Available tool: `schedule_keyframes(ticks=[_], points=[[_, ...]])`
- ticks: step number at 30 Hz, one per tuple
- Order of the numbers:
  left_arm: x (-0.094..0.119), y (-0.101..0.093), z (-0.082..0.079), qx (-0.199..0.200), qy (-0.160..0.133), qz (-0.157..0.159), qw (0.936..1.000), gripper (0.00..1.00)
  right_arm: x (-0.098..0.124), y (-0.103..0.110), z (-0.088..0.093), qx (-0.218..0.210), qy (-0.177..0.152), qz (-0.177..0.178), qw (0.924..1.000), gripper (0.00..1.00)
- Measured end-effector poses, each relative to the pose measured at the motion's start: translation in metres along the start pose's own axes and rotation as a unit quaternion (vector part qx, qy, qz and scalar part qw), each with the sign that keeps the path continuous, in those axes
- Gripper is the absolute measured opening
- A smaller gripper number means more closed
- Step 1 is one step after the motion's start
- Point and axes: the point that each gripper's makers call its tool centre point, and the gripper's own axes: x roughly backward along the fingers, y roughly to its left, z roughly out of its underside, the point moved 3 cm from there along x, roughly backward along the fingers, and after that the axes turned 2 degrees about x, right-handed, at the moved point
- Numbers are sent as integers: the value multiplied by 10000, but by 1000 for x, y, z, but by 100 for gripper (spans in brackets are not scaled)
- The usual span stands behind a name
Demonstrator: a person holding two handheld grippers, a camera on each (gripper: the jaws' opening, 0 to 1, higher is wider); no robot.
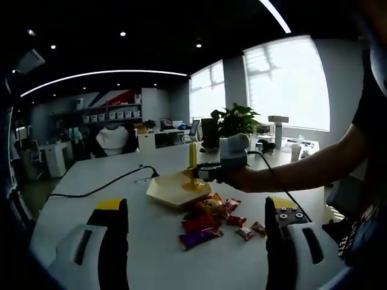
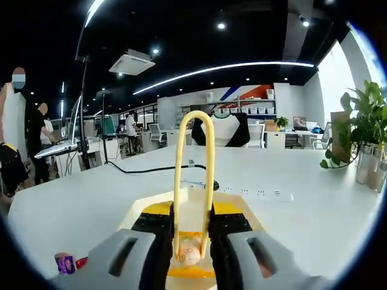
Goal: Place the target food into the container with the food tongs after gripping and lifting it, then release it inside without dropping or visibly crushing the food.
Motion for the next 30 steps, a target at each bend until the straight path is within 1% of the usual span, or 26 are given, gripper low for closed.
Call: schedule_keyframes(ticks=[1, 2, 4, 6, 7, 9, 10, 14, 15, 17, 18, 21, 24, 27, 29, 30], points=[[0, 1, 0, 5, 4, -15, 10000, 100, 0, 3, 3, -54, 100, -98, 9999, 19], [1, 1, 0, 13, 6, -27, 10000, 100, 0, 3, 4, -25, 124, -53, 9999, 20], [1, 2, 0, 21, -1, -30, 10000, 99, 0, 5, 4, -97, 110, -136, 9998, 21], [2, 2, 0, 13, 7, -42, 10000, 99, 1, 6, 4, 86, 106, -130, 9998, 21], [2, 2, 1, 6, 18, -33, 10000, 99, 2, 7, 4, 107, 121, -149, 9998, 21], [2, 3, 1, 9, 19, -37, 10000, 99, 5, 8, -1, 118, 41, -154, 9998, 22], [2, 3, 0, 11, 19, -42, 10000, 99, 6, 8, -7, 136, -114, -166, 9997, 22], [3, 3, 0, 23, 23, -46, 10000, 99, 13, 8, -20, 125, -275, -177, 9994, 22], [3, 3, -1, -1, 29, -30, 10000, 99, 16, 9, -24, 153, -316, -190, 9992, 22], [2, 1, -1, -177, 44, -14, 9998, 99, 20, 11, -30, 294, -378, -226, 9986, 23], [2, 0, -1, -214, 49, 6, 9998, 99, 22, 12, -33, 269, -415, -293, 9983, 23], [1, 0, -4, -180, 14, 15, 9998, 100, 27, 12, -38, 403, -448, -320, 9977, 23], [1, -3, -7, -256, -37, 42, 9997, 100, 33, 12, -41, 379, -493, -361, 9974, 23], [1, -6, -9, -255, -76, 80, 9996, 100, 42, 14, -41, 303, -534, -471, 9970, 23], [1, -6, -11, -246, -96, 80, 9996, 100, 47, 16, -41, 333, -540, -625, 9960, 23], [1, -7, -12, -229, -116, 85, 9996, 100, 52, 16, -41, 434, -524, -657, 9955, 23]])
